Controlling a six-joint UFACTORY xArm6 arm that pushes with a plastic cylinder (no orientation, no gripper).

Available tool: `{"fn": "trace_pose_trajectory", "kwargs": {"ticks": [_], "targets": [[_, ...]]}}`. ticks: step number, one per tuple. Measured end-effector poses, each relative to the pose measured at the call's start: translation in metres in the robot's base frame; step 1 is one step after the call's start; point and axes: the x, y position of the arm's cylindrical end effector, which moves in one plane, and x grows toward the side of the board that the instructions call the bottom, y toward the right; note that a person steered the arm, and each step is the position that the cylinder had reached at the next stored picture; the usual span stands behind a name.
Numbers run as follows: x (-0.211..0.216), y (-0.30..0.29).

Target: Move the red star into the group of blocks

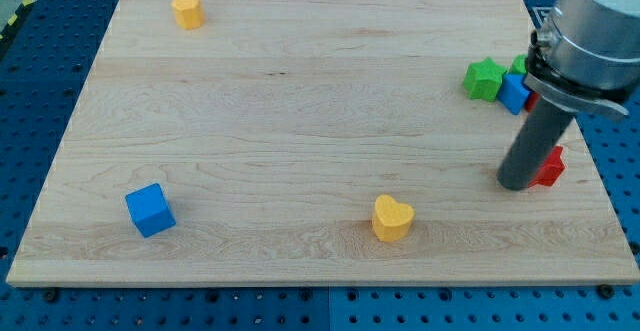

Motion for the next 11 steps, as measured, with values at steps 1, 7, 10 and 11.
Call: {"fn": "trace_pose_trajectory", "kwargs": {"ticks": [1,7,10,11], "targets": [[0.025,0.019],[-0.054,0.021],[-0.061,0.034],[-0.068,0.034]]}}
